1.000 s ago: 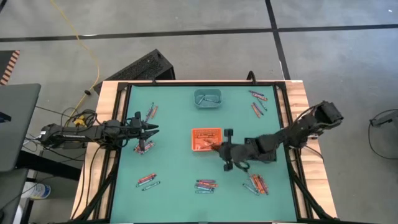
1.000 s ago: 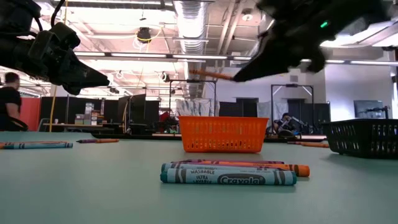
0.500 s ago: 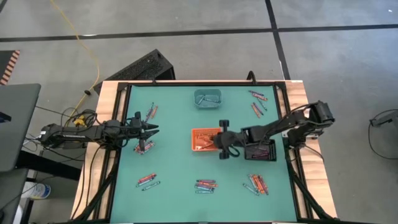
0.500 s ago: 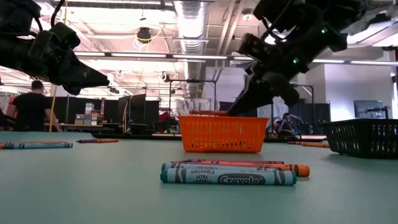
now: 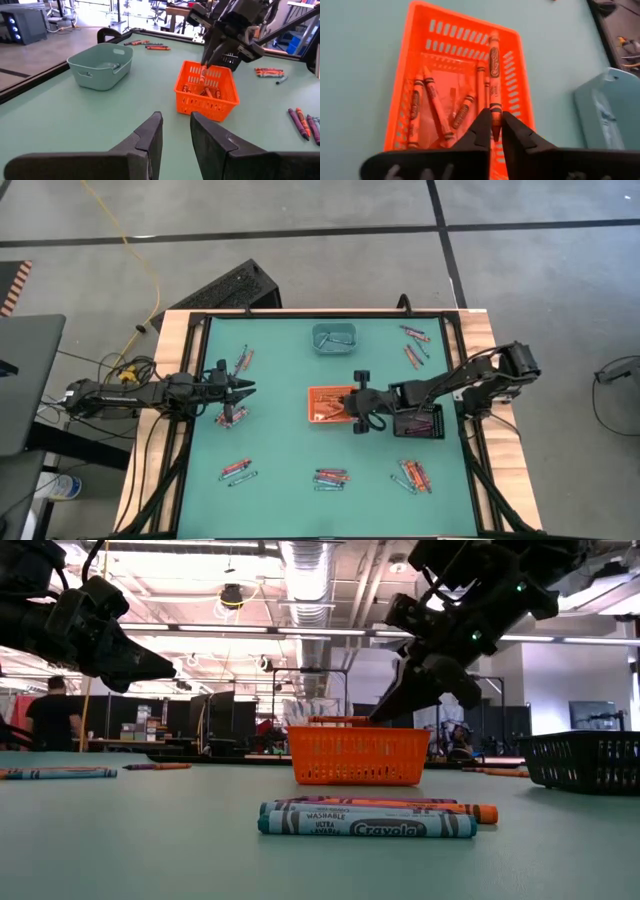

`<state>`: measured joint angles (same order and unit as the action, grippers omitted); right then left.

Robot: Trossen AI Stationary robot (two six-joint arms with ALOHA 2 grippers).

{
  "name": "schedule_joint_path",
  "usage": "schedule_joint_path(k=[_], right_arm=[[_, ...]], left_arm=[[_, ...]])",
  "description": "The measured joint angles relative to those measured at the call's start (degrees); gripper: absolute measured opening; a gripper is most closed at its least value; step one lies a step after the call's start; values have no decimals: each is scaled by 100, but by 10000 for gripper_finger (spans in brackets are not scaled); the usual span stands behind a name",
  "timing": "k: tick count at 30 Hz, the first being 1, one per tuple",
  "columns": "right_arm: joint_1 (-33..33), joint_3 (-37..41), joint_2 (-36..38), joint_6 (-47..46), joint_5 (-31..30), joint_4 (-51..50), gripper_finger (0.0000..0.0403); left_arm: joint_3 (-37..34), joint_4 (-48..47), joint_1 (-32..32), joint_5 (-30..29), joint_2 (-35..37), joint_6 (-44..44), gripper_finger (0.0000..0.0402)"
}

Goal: Sort crayons
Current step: Put the orange crayon into the orange bin

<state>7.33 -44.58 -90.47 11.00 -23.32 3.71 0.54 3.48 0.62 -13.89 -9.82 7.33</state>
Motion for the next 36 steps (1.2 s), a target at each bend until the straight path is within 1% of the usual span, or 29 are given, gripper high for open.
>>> schedule_joint_path(k=[2, 6, 11, 13, 16, 18, 21, 23, 25, 28, 31, 36], right_arm=[[0, -2, 83, -26, -111, -67, 54], [0, -4, 364, -44, -128, -392, 94], [82, -4, 885, -171, -126, -842, 130], [187, -4, 1168, -403, -106, -1105, 139], [451, -4, 1614, -1022, -52, -1648, 148], [691, -4, 1908, -1742, 111, -2050, 149], [1122, -4, 2259, -3110, 593, -2504, 149], [1486, -4, 2367, -3991, 906, -2702, 146], [1949, -4, 2374, -4841, 1004, -2819, 143], [2716, -4, 2180, -5958, 1004, -2798, 137], [3434, -4, 1801, -7095, 1001, -2752, 131], [4366, -4, 1065, -9159, 1008, -2739, 122]], left_arm=[[-2, 0, 0, 2, -1, 0, 88], [-2, -1, 0, 2, 0, 0, 88], [0, -1, 0, 1, -1, 0, 88], [-1, -2, 0, 2, -2, 0, 88], [0, 0, 0, 2, -3, 0, 88], [-2, -1, 0, 2, -3, 0, 88], [-1, -1, 0, 1, -3, 0, 88], [-2, -1, 0, 1, -3, 0, 88], [-2, 0, 0, 0, -3, 0, 88], [-2, 0, 0, 2, -3, 0, 88], [-1, -2, 0, 1, -3, 0, 88], [-1, -2, 0, 1, -3, 0, 88]])
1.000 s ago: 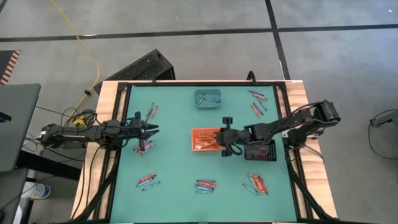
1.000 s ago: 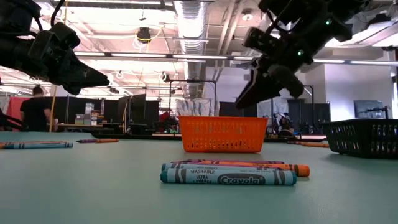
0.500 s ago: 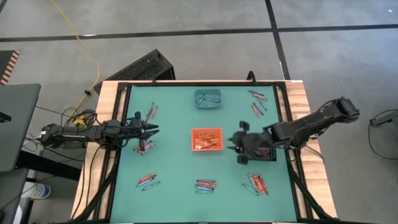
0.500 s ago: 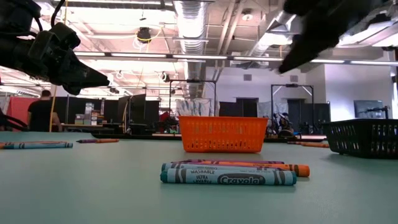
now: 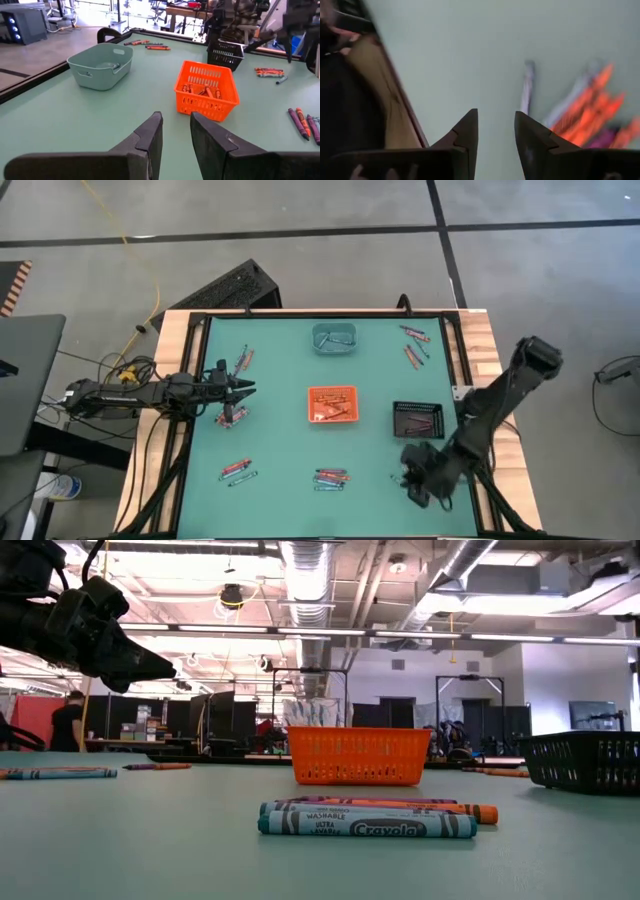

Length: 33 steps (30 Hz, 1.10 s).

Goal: Sort crayons
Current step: Put the orange crayon into the orange bin

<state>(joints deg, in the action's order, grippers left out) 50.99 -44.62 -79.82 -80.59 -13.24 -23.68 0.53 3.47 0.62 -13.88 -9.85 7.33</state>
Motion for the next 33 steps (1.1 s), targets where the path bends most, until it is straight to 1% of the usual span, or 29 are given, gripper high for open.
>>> schedule_joint_path(k=[4, 6, 8, 17, 20, 24, 33], right_arm=[[414, 0, -438, -1359, 157, 2, 116], [515, 0, -578, -1782, 253, -17, 113], [539, 0, -650, -2016, 352, -52, 109], [441, 0, -628, -2144, 485, -371, 95], [384, 0, -637, -2149, 648, -620, 92], [287, 0, -637, -2156, 693, -905, 91], [247, 0, -800, -2125, 726, -1026, 91]], left_arm=[[0, 1, 0, 0, 0, 0, 88], [1, 0, 0, -1, 0, 0, 88], [-1, 2, 0, 1, 0, 0, 88], [0, 0, 0, 1, 0, 0, 88], [1, 0, 0, -1, 0, 0, 88], [0, 0, 0, 1, 0, 0, 88], [-1, 0, 0, 1, 0, 0, 88]])
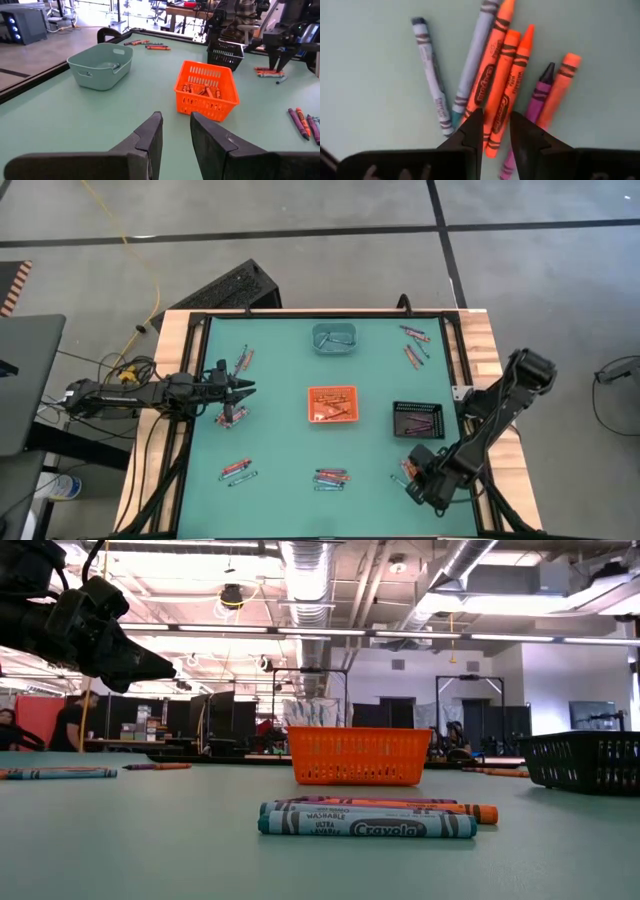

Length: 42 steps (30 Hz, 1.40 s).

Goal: Sort crayons
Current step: Put the orange crayon into the orange bin

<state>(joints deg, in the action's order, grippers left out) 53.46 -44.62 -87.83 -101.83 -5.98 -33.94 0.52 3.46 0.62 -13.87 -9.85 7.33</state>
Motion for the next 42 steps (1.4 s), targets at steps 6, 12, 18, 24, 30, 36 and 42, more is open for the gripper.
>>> schedule_joint_path(k=[6, 12, 18, 24, 30, 36, 42], right_arm=[[-9, 0, 68, 423, -167, -39, 91], [-36, 0, 317, 436, -170, -508, 91], [-36, 0, 309, 437, -225, -491, 91], [-39, 0, 177, 437, -435, -392, 91], [-69, -8, -39, 483, -463, -363, 91], [-73, -35, -302, 502, -466, -470, 91], [-126, -38, -410, 631, -623, -677, 91]], left_arm=[[0, 2, 0, 0, 0, 0, 88], [0, 2, 1, -2, 0, 0, 88], [0, 2, 0, 0, -2, 0, 88], [2, 1, 0, -2, -1, 0, 88], [0, 0, 0, 0, -2, 0, 88], [1, 0, 0, 0, -1, 0, 88], [2, 2, 0, 0, -2, 0, 88]])
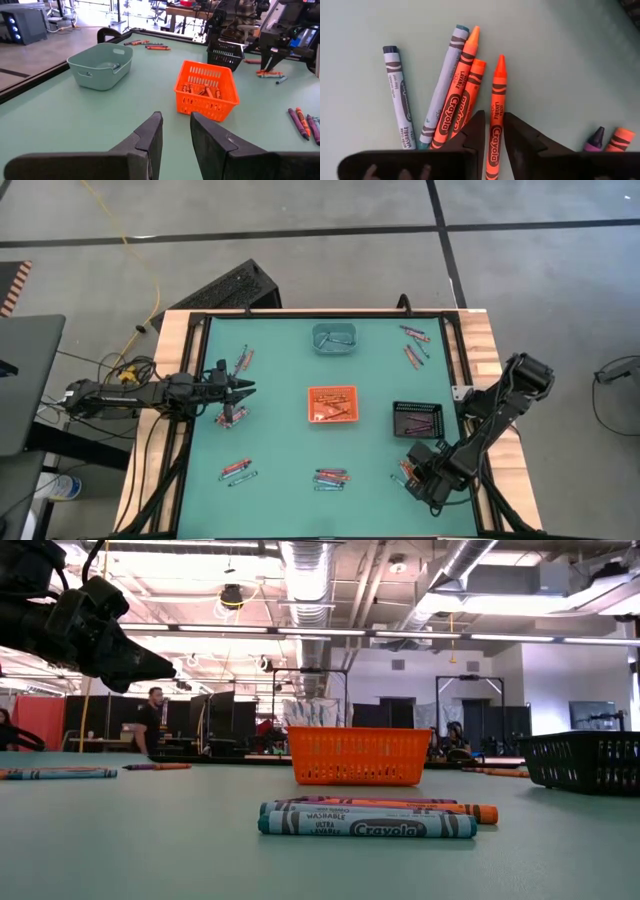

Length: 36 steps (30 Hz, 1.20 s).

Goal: Sort crayons
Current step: Put the orange crayon into the orange bin

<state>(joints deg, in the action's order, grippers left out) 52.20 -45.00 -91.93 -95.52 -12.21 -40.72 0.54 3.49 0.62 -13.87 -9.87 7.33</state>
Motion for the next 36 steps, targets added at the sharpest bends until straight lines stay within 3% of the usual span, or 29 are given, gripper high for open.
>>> schedule_joint_path(k=[10, 15, 23, 30, 36], right_arm=[[-183, -5, -70, 262, -169, -46, 40], [-196, -43, -68, 263, -717, -162, 6], [-397, -443, -84, 533, -1808, -637, 5], [-957, -1090, -84, 2246, -2137, -602, 5], [-1749, -1612, -78, 5235, -2283, 406, 4]], left_arm=[[0, 0, 0, 0, 0, 0, 88], [-2, -2, 0, 0, 0, 0, 88], [-1, -2, 0, 0, 0, 0, 88], [-2, 0, 0, 0, 0, 0, 88], [0, 0, 0, 0, 0, 0, 88]])
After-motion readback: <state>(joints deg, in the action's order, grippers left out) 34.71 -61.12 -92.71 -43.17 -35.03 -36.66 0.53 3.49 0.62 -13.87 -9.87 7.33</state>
